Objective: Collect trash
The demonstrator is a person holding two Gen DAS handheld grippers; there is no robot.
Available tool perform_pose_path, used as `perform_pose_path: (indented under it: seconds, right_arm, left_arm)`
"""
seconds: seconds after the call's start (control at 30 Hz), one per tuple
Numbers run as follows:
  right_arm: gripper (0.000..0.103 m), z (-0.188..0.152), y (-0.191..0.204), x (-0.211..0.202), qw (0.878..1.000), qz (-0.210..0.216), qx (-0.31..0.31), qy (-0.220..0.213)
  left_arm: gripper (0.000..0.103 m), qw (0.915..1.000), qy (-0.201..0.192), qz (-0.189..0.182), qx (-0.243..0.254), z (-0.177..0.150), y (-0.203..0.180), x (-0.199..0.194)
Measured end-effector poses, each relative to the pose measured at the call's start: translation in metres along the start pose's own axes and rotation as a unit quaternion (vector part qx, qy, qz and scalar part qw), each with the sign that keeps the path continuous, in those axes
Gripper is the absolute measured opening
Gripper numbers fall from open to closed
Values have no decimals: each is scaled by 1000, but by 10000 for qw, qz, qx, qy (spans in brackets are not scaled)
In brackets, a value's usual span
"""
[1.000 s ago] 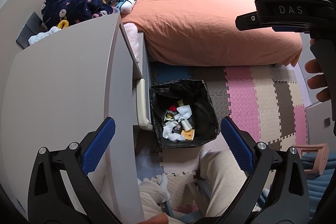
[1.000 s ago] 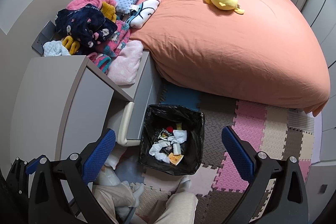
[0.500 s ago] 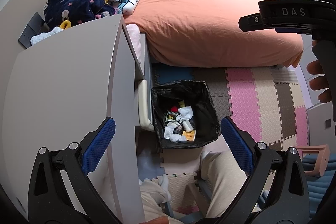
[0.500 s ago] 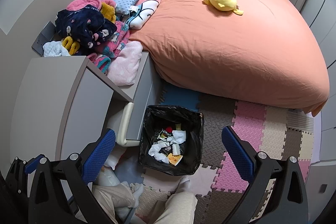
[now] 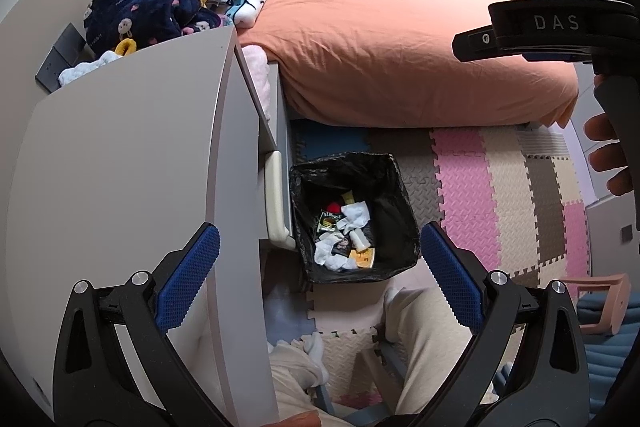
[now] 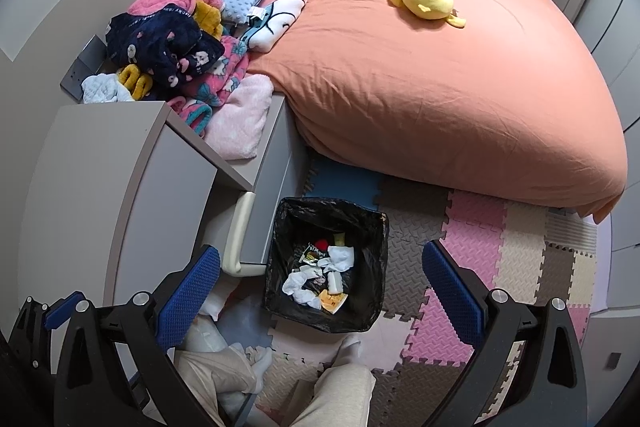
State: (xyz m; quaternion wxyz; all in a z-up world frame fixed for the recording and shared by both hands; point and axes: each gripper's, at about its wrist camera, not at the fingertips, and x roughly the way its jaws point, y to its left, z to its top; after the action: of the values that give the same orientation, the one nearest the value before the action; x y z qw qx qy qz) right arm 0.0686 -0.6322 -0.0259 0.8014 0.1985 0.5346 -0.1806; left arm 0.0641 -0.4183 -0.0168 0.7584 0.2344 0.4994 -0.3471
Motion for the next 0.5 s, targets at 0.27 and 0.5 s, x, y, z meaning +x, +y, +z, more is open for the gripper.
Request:
perform_pose_path:
  seconds: [0.27,0.5]
  right_arm:
    - [101,0,2,1,10000,-23,0,-1]
    - [101,-1,2,1,10000,-17,0,0]
  left_arm:
    - [97,10000,-17,-38,3,-2,1,0]
    - [97,10000,21,-28,11,-2,0,1]
